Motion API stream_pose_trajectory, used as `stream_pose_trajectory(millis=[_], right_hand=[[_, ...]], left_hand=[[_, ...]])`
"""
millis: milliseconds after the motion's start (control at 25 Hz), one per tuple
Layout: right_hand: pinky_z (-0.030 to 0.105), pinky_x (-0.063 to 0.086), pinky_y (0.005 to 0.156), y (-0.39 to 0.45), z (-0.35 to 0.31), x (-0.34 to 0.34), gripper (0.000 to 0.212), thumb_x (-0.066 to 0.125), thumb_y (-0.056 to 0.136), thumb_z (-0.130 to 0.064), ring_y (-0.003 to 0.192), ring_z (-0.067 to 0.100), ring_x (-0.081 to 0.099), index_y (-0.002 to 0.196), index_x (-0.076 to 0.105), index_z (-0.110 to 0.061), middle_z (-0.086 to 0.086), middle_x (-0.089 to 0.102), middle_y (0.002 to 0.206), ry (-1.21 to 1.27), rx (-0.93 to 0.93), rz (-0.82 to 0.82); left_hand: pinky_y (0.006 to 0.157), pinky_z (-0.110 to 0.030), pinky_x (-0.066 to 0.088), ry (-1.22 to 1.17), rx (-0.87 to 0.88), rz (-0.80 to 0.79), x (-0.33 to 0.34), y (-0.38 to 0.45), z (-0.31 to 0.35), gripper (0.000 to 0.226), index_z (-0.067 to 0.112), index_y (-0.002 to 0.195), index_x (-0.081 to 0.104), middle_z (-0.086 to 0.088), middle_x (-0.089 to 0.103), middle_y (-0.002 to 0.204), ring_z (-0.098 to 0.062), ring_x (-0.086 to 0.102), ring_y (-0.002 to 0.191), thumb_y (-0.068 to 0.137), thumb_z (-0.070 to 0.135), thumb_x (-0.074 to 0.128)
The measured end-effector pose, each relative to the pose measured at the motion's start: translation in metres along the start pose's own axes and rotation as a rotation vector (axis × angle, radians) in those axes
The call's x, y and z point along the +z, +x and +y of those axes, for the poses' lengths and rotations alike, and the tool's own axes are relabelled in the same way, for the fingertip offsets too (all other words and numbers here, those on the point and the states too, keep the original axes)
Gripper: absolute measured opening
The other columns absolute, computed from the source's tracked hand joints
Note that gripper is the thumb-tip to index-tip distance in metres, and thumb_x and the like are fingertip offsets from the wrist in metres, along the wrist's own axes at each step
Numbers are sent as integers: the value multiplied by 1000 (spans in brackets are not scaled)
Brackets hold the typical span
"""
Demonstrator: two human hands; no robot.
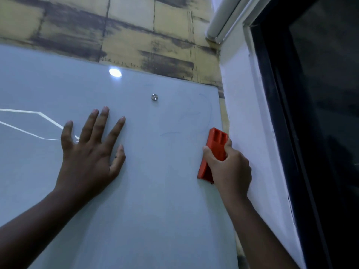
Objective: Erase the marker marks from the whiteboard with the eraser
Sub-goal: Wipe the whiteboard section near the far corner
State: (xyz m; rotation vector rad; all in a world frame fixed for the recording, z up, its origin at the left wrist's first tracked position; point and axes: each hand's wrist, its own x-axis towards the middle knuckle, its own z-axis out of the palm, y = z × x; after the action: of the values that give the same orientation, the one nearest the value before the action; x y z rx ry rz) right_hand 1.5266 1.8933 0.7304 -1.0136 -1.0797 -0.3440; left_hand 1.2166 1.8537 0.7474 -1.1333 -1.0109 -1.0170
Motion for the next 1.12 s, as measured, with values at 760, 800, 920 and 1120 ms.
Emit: stream_pose_trajectory(millis=[760, 800, 920, 1120], right_hand=[[39, 53, 88, 78, -42, -12, 76, 57, 94, -67, 105, 27, 64, 155, 45, -25, 5, 63, 111, -130, -147, -126], [39, 53, 87, 86, -43, -10, 75, 55, 96, -65, 104, 27, 64, 155, 44, -20, 6, 63, 112, -158, -130, -103], [41, 56, 87, 110, -55, -3, 73, 54, 98, -62, 102, 28, 65, 152, 46, -14, 8, 63, 114, -185, -100, -68], [43, 49, 99, 124, -108, 10, 69, 57, 99, -57, 126, 34, 52, 159, 36, -30, 12, 50, 138, -219, -283, -217]], left_hand=[[108, -57, 35, 19, 49, 54, 0, 34, 2, 70, 3, 152, 54, -24, 48, 156, -47, 51, 135, 95, 42, 39], [109, -56, 35, 23, 66, 46, 3, 43, 3, 71, 3, 153, 52, -22, 48, 157, -45, 51, 136, 96, 42, 38], [116, -56, 32, -4, 62, 34, 12, 58, 8, 71, 3, 157, 47, -18, 45, 162, -42, 46, 146, 98, 41, 36], [121, -57, 29, -1, 39, 44, 16, 56, 10, 71, 5, 159, 45, -18, 42, 164, -39, 42, 151, 98, 42, 36]])
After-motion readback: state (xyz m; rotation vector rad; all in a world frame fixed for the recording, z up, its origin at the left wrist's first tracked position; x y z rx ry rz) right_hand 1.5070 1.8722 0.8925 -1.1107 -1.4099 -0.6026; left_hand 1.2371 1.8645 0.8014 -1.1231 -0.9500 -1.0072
